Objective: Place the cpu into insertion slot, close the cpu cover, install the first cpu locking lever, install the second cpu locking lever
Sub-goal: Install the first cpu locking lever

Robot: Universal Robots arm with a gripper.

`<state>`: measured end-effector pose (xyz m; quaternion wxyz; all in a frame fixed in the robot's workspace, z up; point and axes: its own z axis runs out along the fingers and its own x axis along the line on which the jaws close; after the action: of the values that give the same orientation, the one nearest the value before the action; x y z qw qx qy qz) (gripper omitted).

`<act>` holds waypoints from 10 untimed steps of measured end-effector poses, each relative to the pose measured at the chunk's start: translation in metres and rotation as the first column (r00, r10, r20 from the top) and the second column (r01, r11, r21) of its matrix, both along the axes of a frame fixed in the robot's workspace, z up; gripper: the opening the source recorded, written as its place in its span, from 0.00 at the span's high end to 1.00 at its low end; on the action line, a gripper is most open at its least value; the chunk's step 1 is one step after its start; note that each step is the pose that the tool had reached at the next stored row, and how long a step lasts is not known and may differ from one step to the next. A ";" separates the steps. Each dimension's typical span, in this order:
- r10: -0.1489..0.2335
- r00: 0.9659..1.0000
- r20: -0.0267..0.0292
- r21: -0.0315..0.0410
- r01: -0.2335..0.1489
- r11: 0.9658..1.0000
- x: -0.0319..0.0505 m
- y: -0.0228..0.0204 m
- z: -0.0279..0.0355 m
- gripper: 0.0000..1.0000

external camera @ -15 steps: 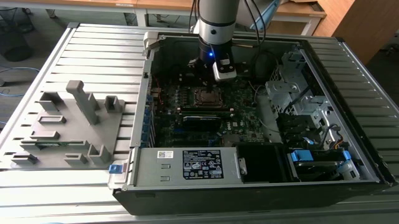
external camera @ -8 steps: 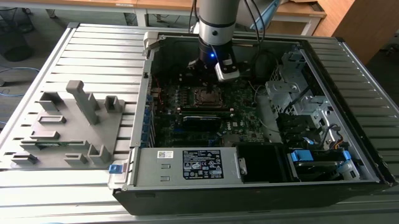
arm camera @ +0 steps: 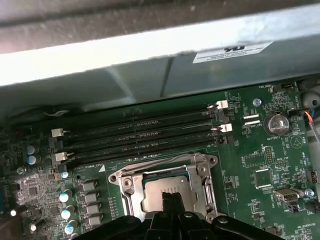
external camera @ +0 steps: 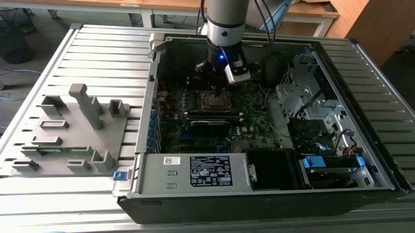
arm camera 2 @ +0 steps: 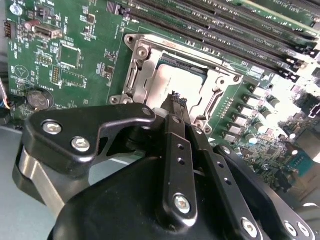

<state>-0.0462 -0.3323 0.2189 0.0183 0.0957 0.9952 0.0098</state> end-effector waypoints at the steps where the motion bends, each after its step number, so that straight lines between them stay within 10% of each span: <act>1: 0.000 1.000 0.000 0.000 0.000 1.000 0.0000 0.0000 0.0008 0.89; 10: 0.019 1.000 0.000 0.000 -0.019 1.000 0.0000 -0.0047 0.0010 0.89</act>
<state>-0.0462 -0.3370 0.2199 0.0183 0.0864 0.9960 0.0100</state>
